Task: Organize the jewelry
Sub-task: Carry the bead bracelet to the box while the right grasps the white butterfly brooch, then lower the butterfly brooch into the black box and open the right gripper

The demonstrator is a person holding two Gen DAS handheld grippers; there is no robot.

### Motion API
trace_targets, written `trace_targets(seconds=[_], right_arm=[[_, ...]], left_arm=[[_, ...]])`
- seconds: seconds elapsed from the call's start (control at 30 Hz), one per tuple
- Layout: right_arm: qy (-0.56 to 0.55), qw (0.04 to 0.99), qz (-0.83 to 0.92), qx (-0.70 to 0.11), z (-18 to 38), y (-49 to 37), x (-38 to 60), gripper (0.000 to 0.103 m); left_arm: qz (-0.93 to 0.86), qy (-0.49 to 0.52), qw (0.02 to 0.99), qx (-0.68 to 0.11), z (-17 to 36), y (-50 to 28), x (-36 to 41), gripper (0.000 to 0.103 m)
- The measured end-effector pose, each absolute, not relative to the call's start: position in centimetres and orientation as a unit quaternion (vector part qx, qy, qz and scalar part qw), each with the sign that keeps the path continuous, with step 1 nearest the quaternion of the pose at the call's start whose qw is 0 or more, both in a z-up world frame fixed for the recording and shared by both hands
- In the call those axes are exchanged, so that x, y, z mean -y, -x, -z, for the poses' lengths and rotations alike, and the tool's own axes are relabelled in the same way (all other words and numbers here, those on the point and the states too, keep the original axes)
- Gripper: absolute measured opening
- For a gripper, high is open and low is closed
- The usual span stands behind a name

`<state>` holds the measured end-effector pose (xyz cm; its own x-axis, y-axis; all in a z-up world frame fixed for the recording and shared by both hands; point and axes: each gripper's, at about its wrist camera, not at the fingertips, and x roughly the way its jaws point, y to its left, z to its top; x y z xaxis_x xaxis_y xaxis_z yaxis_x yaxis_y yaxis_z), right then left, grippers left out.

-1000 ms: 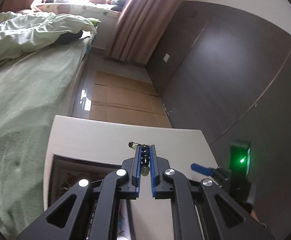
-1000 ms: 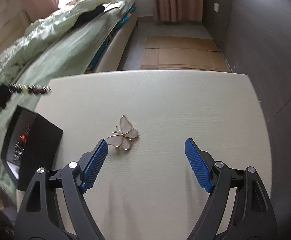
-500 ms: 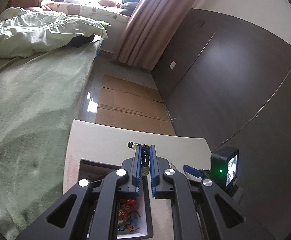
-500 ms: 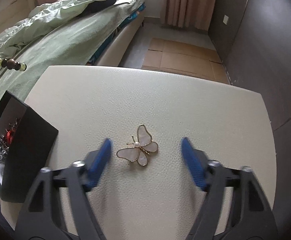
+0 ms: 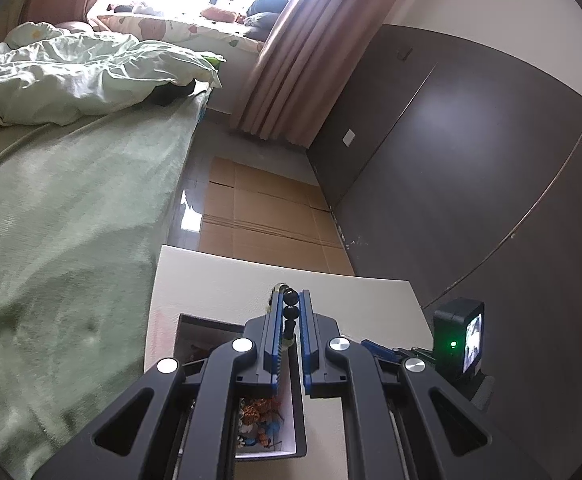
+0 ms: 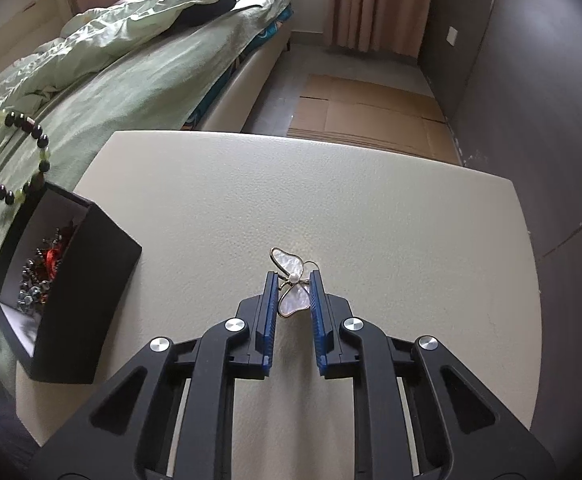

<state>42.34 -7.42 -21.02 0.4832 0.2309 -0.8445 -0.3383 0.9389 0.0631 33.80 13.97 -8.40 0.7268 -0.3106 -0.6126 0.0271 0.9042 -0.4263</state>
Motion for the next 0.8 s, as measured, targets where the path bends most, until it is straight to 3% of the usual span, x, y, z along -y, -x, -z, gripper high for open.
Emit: trace_targets(seconds=[0.43, 0.5, 0.57, 0.8], right_arm=[[0.017, 0.875, -0.193, -0.443, 15.9, -38.4, 7.2, 0.016], [0.012, 0.877, -0.198, -0.438, 15.2, -38.0, 6.8, 0.016], [0.006, 0.879, -0.205, -0.431, 14.5, -37.4, 6.2, 0.016], [-0.004, 0.881, -0.241, -0.406, 13.0, -35.9, 3.5, 0.016]], left_arm=[[0.095, 0.17, 0.894, -0.402, 9.4, -32.3, -13.6, 0.006], [0.085, 0.174, 0.892, -0.408, 9.5, -32.2, -13.9, 0.019], [0.069, 0.183, 0.898, -0.394, 9.2, -31.6, -14.6, 0.074], [0.044, 0.186, 0.907, -0.375, 8.5, -30.5, -16.4, 0.076]])
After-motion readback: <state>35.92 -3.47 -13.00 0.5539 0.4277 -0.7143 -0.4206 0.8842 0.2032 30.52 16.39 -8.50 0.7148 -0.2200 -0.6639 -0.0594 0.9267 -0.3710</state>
